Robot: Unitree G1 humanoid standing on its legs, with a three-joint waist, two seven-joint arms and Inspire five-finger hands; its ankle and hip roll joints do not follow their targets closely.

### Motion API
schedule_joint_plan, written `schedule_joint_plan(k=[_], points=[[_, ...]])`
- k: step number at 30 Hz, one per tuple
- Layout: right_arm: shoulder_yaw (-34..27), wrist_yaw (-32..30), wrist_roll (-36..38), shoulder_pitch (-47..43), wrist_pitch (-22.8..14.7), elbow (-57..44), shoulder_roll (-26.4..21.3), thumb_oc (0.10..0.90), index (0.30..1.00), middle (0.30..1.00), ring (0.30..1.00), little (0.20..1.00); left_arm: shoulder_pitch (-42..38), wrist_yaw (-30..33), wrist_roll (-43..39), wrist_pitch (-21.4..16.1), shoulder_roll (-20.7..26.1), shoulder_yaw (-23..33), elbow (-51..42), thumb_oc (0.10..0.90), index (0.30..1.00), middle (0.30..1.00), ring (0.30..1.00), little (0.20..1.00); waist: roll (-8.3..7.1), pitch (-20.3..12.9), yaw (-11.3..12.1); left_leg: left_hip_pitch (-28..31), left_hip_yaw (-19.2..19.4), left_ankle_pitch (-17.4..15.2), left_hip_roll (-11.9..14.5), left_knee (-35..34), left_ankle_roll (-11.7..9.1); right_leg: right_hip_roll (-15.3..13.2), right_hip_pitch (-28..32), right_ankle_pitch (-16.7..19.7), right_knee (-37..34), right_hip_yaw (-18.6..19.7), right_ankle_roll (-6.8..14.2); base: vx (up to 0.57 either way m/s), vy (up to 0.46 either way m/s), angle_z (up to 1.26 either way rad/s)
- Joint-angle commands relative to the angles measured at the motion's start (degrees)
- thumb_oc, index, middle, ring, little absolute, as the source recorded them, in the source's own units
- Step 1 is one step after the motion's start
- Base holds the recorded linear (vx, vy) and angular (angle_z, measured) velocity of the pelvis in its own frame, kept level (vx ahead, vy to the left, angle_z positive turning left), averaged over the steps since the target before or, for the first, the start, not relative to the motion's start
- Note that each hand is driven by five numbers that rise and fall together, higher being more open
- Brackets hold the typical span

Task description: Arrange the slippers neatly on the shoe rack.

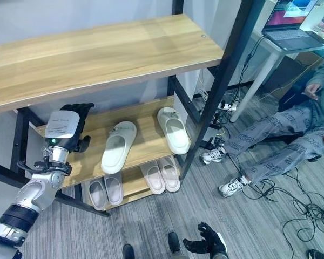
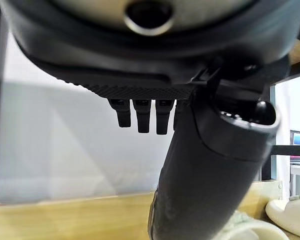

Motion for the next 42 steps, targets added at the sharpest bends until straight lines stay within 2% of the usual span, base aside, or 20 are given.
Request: schedule_joint_plan(k=[1, 4, 16, 21, 26, 32, 33, 36, 42], points=[[-0.57, 0.08, -0.53, -0.04, -2.58, -4.10, -2.86, 0.800, 0.900, 0.900, 0.900, 0.900, -8.16, 3.59, -0.02, -2.10, 0.01, 3.93, -0.64, 0.800, 0.900, 0.900, 0.900, 0.900, 2.23, -0.46, -0.44, 0.36, -5.03, -5.04, -1.02, -0.30, -0.66, 0.77, 3.55, -5.46, -0.02, -3.45, 2.62, 0.04, -0.032, -0.03], [-0.91, 0.11, -0.12, -0.07, -2.39, -4.53, -3.51, 0.800, 0.900, 0.900, 0.900, 0.900, -9.45, 2.61, 1.44, -2.04, -1.47, 1.29, -0.54, 0.800, 0.900, 0.900, 0.900, 0.900, 3.00, 0.36, -1.11, 0.38, -4.51, -4.98, -0.93, -0.30, -0.65, 0.90, 3.30, -5.25, -0.02, -2.96, 2.54, 0.03, -0.041, -0.04], [-1.51, -0.21, 0.80, 0.02, -2.21, -4.40, -3.11, 0.800, 0.900, 0.900, 0.900, 0.900, -8.14, 1.71, -0.78, -4.59, -4.00, 0.25, -2.13, 0.800, 0.900, 0.900, 0.900, 0.900, 4.49, 0.74, -2.12, 1.41, -3.47, -5.23, -0.93, -0.30, -0.65, 0.86, 3.88, -5.50, -0.02, -2.15, 2.29, 0.03, -0.017, -0.07], [-1.32, -0.79, 1.10, -0.55, -2.60, -4.74, -3.80, 0.800, 0.900, 0.900, 0.900, 0.900, -11.17, 1.68, 0.03, -2.97, -4.33, -2.93, 2.88, 0.800, 0.900, 0.900, 0.900, 0.900, 5.07, 1.71, -2.75, 0.57, -3.37, -5.04, -1.04, -0.30, -0.68, 0.74, 2.84, -5.11, -0.01, -2.15, 2.41, 0.01, -0.002, 0.00], [-1.76, -1.06, 1.27, -0.27, -2.78, -5.12, -3.86, 0.800, 0.900, 0.900, 0.900, 0.900, -12.00, 1.15, -0.92, -2.66, -4.86, -3.68, 5.46, 0.800, 0.900, 0.900, 0.900, 0.900, 5.15, 2.28, -3.02, -0.53, -2.90, -4.82, -1.02, -0.30, -0.65, 0.63, 1.55, -4.62, 0.04, -2.07, 2.54, 0.00, -0.004, -0.05], [-2.08, -1.43, 1.88, -0.25, -3.42, -7.01, -4.96, 0.800, 0.900, 0.900, 0.900, 0.900, -17.17, 2.20, -1.18, -0.64, -5.37, -6.46, 11.69, 0.800, 0.900, 0.900, 0.900, 0.900, 5.36, 4.23, -3.72, -2.86, -2.26, -4.22, -1.11, -0.30, -0.62, 0.53, -1.13, -3.62, 0.14, -1.49, 2.88, -0.01, 0.004, -0.09], [-2.11, -1.57, 2.10, -0.41, -3.44, -7.26, -5.17, 0.800, 0.900, 0.900, 0.900, 0.900, -18.51, 1.95, -1.72, -0.36, -5.31, -7.01, 12.93, 0.400, 0.300, 0.300, 0.300, 0.300, 5.40, 4.46, -3.78, -3.12, -2.11, -4.10, -1.07, -0.30, -0.64, 0.55, -1.54, -3.48, 0.18, -1.47, 2.91, 0.00, 0.000, 0.00], [-2.51, -1.54, 2.26, -0.29, -3.27, -7.86, -4.94, 0.800, 0.900, 0.900, 0.900, 0.900, -19.98, 0.75, -3.16, -0.01, -5.17, -6.31, 11.78, 0.400, 0.300, 0.300, 0.300, 0.300, 5.58, 4.95, -3.55, -3.71, -2.05, -3.92, -1.16, -0.30, -0.59, 0.54, -2.11, -3.32, 0.23, -1.50, 2.92, 0.00, 0.000, 0.00], [-2.09, -1.37, 2.74, -1.17, -3.11, -6.20, -4.21, 0.800, 0.900, 0.900, 0.900, 0.900, -21.14, 0.30, -4.29, -1.21, -7.97, -5.58, 6.80, 0.400, 0.300, 0.300, 0.300, 0.300, 6.00, 6.08, -3.50, -3.81, -2.13, -3.93, -1.38, -0.30, -0.51, 0.40, -2.29, -3.42, 0.38, -1.43, 2.73, 0.00, -0.013, -0.07]])
